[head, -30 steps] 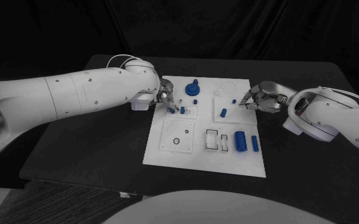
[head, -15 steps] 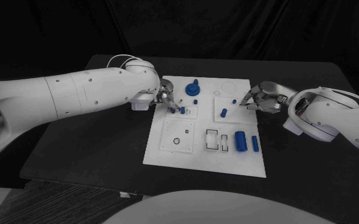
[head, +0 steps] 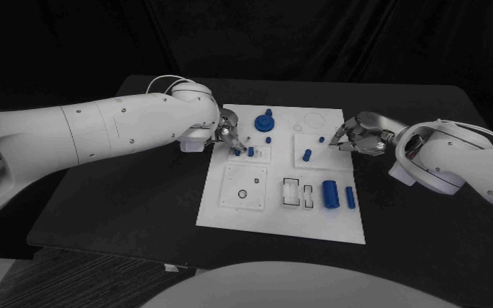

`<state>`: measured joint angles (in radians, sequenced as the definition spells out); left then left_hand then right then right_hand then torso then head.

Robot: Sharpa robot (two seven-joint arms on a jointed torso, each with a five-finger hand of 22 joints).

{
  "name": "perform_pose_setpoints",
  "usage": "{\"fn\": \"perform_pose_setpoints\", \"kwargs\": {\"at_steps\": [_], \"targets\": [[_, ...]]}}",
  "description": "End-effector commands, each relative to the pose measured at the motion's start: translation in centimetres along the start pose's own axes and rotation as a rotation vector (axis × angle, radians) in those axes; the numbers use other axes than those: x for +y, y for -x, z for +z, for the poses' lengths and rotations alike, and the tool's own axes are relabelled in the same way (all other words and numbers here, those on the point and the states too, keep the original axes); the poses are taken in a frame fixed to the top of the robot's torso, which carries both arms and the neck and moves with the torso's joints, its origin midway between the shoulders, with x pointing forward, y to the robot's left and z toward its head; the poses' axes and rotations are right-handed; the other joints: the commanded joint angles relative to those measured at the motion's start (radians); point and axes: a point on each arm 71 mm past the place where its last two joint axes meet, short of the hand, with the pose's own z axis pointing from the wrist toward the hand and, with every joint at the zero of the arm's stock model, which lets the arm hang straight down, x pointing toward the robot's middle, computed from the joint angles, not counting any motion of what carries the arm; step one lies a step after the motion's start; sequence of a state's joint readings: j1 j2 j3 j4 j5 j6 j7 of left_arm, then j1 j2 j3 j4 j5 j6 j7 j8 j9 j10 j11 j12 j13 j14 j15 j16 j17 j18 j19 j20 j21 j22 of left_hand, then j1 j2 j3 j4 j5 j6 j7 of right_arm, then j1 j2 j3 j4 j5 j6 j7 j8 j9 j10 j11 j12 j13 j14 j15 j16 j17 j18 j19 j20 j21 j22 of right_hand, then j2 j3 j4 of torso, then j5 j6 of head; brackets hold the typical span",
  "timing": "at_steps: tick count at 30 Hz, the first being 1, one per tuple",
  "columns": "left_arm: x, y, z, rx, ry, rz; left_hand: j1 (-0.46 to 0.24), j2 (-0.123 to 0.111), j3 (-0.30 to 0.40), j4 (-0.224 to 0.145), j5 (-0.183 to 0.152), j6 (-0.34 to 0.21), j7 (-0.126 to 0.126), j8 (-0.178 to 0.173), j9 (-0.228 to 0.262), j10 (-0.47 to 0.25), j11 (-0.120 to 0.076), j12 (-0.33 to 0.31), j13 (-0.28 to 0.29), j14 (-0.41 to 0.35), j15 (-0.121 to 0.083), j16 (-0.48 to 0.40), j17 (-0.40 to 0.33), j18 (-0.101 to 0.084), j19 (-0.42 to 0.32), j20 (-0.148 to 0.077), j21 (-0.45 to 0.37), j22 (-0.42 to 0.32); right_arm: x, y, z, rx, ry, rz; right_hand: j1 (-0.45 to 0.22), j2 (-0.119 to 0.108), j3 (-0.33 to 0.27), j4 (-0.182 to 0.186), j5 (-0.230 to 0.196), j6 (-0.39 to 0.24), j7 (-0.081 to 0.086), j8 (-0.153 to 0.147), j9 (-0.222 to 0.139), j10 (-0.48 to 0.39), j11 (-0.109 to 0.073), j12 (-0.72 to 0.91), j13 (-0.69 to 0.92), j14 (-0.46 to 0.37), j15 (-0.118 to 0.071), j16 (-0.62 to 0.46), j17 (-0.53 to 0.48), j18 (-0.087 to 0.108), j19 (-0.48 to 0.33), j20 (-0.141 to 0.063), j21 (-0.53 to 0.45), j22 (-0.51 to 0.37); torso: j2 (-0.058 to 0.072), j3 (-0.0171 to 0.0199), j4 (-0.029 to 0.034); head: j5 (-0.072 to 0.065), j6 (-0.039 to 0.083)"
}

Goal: Assemble the parts on the task board

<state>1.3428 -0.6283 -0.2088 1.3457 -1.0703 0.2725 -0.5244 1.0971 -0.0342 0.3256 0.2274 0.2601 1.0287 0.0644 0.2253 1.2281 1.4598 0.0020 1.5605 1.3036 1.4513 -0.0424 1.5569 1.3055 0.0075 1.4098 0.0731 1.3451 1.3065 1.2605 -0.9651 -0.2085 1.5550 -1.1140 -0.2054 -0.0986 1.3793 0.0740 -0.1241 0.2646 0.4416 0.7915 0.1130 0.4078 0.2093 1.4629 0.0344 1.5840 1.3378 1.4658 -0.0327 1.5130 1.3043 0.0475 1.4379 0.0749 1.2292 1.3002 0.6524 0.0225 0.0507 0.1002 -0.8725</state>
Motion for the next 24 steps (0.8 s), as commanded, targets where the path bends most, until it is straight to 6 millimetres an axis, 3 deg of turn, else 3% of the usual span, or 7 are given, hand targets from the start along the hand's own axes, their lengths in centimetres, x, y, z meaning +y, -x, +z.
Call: {"fn": "perform_pose_setpoints", "kwargs": {"at_steps": [1,3,5,6,12,24], "targets": [[-0.09,-0.61,0.20,0.022,-0.012,0.004,0.030,-0.002,-0.027,-0.005,0.045,-0.032,-0.008,-0.050,-0.019,0.111,-0.005,0.010,0.267,0.119,-0.002,0.014,0.265,0.052,-0.007,-0.004,-0.010,0.186,-0.14,-0.17,0.00,0.011,-0.014,-0.001,0.039,0.028,0.015,-0.008,0.028,-0.004,0.002,0.015,0.001,0.108,0.001,-0.013,0.233,0.081,-0.001,-0.018,0.197,0.032,-0.006,-0.001,-0.027,0.163,0.000,0.0002,0.0000,0.001,0.000],[-0.09,-0.59,0.19,0.017,-0.017,0.001,0.043,-0.003,-0.022,-0.012,0.084,-0.033,-0.009,-0.051,-0.019,0.111,-0.006,0.010,0.267,0.119,-0.003,0.014,0.265,0.052,-0.007,-0.005,-0.010,0.186,-0.14,-0.18,0.01,0.011,-0.014,-0.001,0.039,0.028,0.015,-0.008,0.028,-0.004,0.002,0.015,0.001,0.108,0.001,-0.013,0.233,0.081,-0.001,-0.018,0.197,0.032,-0.006,-0.001,-0.027,0.163,0.000,0.0003,0.0000,0.000,0.000],[-0.08,-0.56,0.18,0.014,-0.021,-0.002,0.046,-0.003,-0.021,-0.014,0.092,-0.033,-0.009,-0.051,-0.018,0.111,-0.007,0.010,0.267,0.119,-0.003,0.014,0.265,0.052,-0.007,-0.005,-0.010,0.186,-0.14,-0.18,0.01,0.012,-0.015,-0.001,0.039,0.028,0.015,-0.008,0.028,-0.004,0.002,0.015,0.001,0.108,0.001,-0.013,0.233,0.081,-0.001,-0.018,0.197,0.032,-0.006,-0.001,-0.027,0.163,0.000,0.0001,-0.0002,0.001,0.000],[-0.08,-0.55,0.17,0.012,-0.023,-0.003,0.060,-0.005,-0.009,-0.023,0.141,-0.033,-0.011,-0.050,-0.017,0.111,-0.008,0.010,0.267,0.119,-0.004,0.014,0.265,0.052,-0.007,-0.006,-0.010,0.186,-0.14,-0.19,0.02,0.012,-0.015,-0.001,0.039,0.028,0.015,-0.008,0.028,-0.004,0.002,0.015,0.001,0.108,0.001,-0.013,0.233,0.081,-0.001,-0.018,0.197,0.032,-0.006,-0.001,-0.027,0.163,0.000,0.0000,-0.0003,0.002,0.000],[-0.08,-0.51,0.12,0.002,-0.036,-0.009,0.080,-0.009,0.022,-0.037,0.156,-0.033,-0.014,-0.049,-0.015,0.111,-0.011,0.010,0.267,0.119,-0.006,0.014,0.265,0.052,-0.008,-0.008,-0.010,0.186,-0.12,-0.23,0.04,0.014,-0.015,-0.001,0.040,0.028,0.016,-0.008,0.028,-0.004,0.002,0.014,0.001,0.108,0.001,-0.013,0.233,0.081,-0.001,-0.018,0.197,0.033,-0.006,-0.001,-0.029,0.162,0.000,0.0004,0.0003,0.002,0.000],[-0.02,-0.53,-0.19,-0.028,-0.052,-0.028,0.099,-0.057,0.160,-0.096,0.164,-0.026,-0.019,-0.036,-0.001,0.111,-0.016,0.010,0.267,0.119,-0.012,0.014,0.265,0.050,-0.001,-0.014,-0.002,0.188,-0.15,-0.30,0.06,0.020,-0.020,-0.002,0.041,0.028,0.017,-0.009,0.029,-0.005,0.003,0.014,0.001,0.108,0.001,-0.013,0.233,0.080,-0.001,-0.020,0.195,0.033,-0.008,-0.001,-0.033,0.161,0.000,0.0003,0.0003,0.004,0.000]]}}
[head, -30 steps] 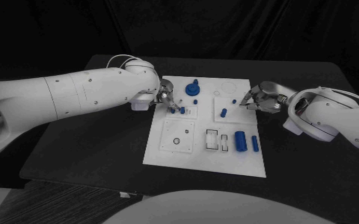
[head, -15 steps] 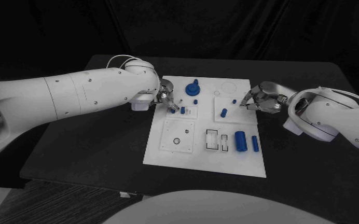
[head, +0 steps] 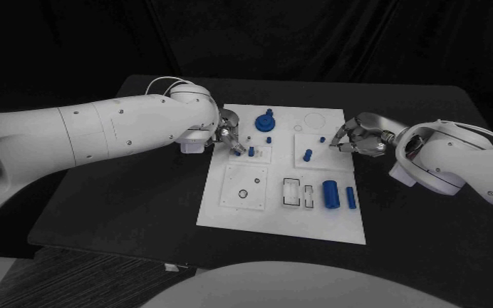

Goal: Assemble the parts on the task board

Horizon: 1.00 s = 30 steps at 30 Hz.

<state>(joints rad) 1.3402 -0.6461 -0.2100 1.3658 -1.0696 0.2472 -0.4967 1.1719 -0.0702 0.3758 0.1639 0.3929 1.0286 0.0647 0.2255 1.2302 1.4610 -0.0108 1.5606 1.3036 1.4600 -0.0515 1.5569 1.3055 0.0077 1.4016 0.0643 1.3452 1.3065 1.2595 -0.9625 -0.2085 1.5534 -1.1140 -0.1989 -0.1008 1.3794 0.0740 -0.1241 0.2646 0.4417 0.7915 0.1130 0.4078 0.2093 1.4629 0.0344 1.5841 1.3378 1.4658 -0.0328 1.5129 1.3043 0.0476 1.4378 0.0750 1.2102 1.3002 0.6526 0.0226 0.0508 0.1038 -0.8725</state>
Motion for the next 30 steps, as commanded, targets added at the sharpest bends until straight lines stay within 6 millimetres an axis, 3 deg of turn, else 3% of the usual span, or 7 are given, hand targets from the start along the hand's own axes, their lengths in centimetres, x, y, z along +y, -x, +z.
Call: {"fn": "perform_pose_setpoints", "kwargs": {"at_steps": [1,14,30], "targets": [[-0.1,-0.3,0.0,-0.020,-0.023,-0.017,0.022,-0.023,0.116,-0.034,0.031,-0.025,-0.020,-0.035,-0.001,0.110,-0.004,0.010,0.267,0.111,-0.003,0.014,0.265,0.050,0.007,-0.005,-0.002,0.188,-0.2,-0.2,0.0,0.012,-0.018,-0.001,0.041,0.028,0.017,-0.009,0.029,-0.005,0.003,0.014,0.001,0.108,0.001,-0.013,0.233,0.080,-0.001,-0.020,0.195,0.033,-0.008,-0.001,-0.014,0.161,0.000,0.0002,0.0002,-0.002,0.000],[0.8,-0.1,-1.5,-0.160,-0.054,-0.105,0.011,-0.032,0.142,-0.043,0.025,-0.019,-0.022,-0.025,0.008,0.110,-0.006,0.010,0.267,0.111,-0.005,0.014,0.265,0.050,0.010,-0.007,0.001,0.189,-0.3,-0.1,-0.1,0.005,-0.023,0.000,0.043,0.028,0.018,-0.010,0.030,-0.007,0.003,0.013,0.000,0.108,0.001,-0.013,0.233,0.080,-0.001,-0.020,0.195,0.034,-0.009,-0.001,-0.016,0.161,0.000,-0.0001,0.0001,-0.009,0.000],[1.5,-0.4,-2.3,-0.179,-0.050,-0.124,-0.005,-0.030,0.151,-0.036,0.002,-0.019,-0.021,-0.019,0.013,0.110,-0.006,0.010,0.267,0.111,-0.005,0.014,0.265,0.051,0.007,-0.007,-0.003,0.187,-0.4,-0.2,-0.1,0.004,-0.025,0.001,0.044,0.029,0.019,-0.010,0.031,-0.008,0.003,0.012,0.000,0.108,0.001,-0.013,0.233,0.080,-0.001,-0.020,0.195,0.034,-0.009,-0.001,-0.016,0.161,0.000,0.0000,0.0003,-0.001,0.000]]}}
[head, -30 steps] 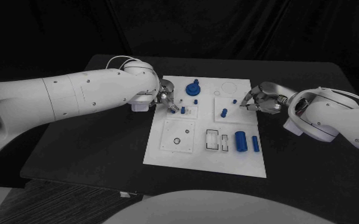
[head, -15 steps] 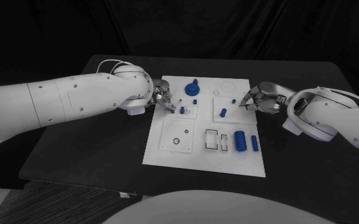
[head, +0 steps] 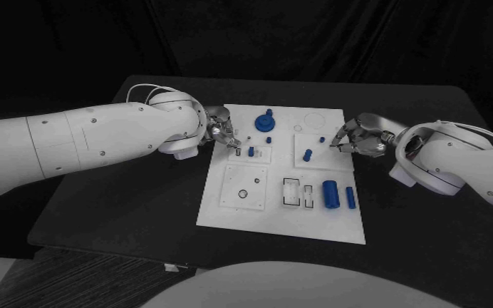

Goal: Assemble the parts on the task board

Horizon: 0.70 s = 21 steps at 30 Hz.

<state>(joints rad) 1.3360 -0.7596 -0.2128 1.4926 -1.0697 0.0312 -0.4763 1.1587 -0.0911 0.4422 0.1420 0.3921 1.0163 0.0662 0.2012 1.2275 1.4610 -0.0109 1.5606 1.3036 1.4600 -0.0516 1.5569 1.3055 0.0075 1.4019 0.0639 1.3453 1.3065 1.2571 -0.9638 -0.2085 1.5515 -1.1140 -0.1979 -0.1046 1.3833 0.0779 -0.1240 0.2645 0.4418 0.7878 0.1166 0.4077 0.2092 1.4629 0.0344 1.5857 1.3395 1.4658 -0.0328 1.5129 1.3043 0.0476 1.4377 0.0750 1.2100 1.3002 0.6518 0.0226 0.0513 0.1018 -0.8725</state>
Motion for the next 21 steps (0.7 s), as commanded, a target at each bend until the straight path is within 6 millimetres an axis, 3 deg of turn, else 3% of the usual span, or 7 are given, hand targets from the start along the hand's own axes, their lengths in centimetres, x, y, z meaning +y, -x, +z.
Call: {"fn": "perform_pose_setpoints", "kwargs": {"at_steps": [1,21], "targets": [[-0.3,0.0,0.0,-0.010,-0.016,-0.009,0.005,-0.008,0.085,-0.011,-0.004,-0.007,-0.022,0.006,0.016,0.110,-0.005,0.010,0.267,0.111,-0.005,0.014,0.265,0.051,0.007,-0.007,-0.004,0.187,-0.2,-0.1,0.0,0.003,-0.018,0.000,0.040,0.025,0.019,-0.010,0.031,-0.004,0.000,0.012,0.000,0.108,0.001,-0.015,0.231,0.080,-0.001,-0.020,0.195,0.034,-0.009,-0.001,-0.016,0.161,0.001,0.0000,-0.0002,0.002,0.000],[-0.4,-1.3,0.6,0.026,-0.009,-0.004,-0.009,-0.004,0.081,-0.001,-0.013,-0.009,-0.020,0.007,0.018,0.110,-0.004,0.010,0.267,0.111,-0.004,0.014,0.265,0.052,0.003,-0.007,-0.008,0.186,-0.2,0.0,-0.2,-0.021,-0.007,0.004,0.043,0.024,0.021,-0.011,0.033,-0.011,0.001,0.009,-0.001,0.108,0.000,-0.015,0.231,0.079,-0.001,-0.020,0.195,0.033,-0.009,-0.001,-0.016,0.161,0.001,-0.0003,-0.0015,0.002,0.000]]}}
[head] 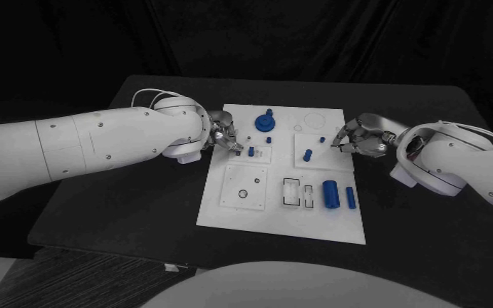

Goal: Assemble the parts on the task board

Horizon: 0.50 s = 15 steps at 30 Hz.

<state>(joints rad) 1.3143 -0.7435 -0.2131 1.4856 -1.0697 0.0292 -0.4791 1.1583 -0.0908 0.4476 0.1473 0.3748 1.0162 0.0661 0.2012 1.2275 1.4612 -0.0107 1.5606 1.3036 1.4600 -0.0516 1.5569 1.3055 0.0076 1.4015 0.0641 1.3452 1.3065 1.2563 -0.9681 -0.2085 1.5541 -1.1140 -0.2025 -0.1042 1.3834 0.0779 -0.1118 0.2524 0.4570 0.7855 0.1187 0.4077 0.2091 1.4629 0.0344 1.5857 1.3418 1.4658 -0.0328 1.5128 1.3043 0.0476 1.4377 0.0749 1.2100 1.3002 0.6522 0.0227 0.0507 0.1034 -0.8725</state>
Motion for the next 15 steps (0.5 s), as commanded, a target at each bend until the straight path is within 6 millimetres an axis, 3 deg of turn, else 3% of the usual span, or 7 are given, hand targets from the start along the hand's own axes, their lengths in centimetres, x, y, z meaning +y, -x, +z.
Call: {"fn": "perform_pose_setpoints", "kwargs": {"at_steps": [1,15], "targets": [[-0.13,-0.20,0.11,0.006,-0.009,-0.002,-0.009,-0.004,0.075,-0.007,0.004,-0.009,-0.020,0.007,0.018,0.110,-0.004,0.010,0.267,0.111,-0.004,0.014,0.265,0.052,0.003,-0.007,-0.008,0.186,-0.08,0.01,-0.09,-0.017,-0.005,0.003,0.043,0.024,0.008,0.001,0.018,-0.009,-0.001,0.009,-0.002,0.108,0.000,-0.015,0.229,0.079,-0.001,-0.020,0.195,0.033,-0.009,-0.001,-0.016,0.161,0.001,-0.0003,-0.0011,0.001,0.000],[-0.27,-0.52,0.59,0.015,-0.006,0.000,-0.014,0.000,0.069,-0.002,-0.003,-0.008,-0.020,0.008,0.019,0.110,-0.003,0.010,0.267,0.111,-0.003,0.014,0.265,0.052,0.002,-0.006,-0.010,0.185,-0.09,0.05,-0.19,-0.021,-0.002,0.004,0.042,0.022,0.008,0.002,0.019,-0.012,-0.001,0.007,-0.002,0.108,-0.001,-0.015,0.229,0.079,-0.002,-0.020,0.195,0.034,-0.009,-0.001,-0.017,0.161,0.000,-0.0001,-0.0001,-0.003,0.000]]}}
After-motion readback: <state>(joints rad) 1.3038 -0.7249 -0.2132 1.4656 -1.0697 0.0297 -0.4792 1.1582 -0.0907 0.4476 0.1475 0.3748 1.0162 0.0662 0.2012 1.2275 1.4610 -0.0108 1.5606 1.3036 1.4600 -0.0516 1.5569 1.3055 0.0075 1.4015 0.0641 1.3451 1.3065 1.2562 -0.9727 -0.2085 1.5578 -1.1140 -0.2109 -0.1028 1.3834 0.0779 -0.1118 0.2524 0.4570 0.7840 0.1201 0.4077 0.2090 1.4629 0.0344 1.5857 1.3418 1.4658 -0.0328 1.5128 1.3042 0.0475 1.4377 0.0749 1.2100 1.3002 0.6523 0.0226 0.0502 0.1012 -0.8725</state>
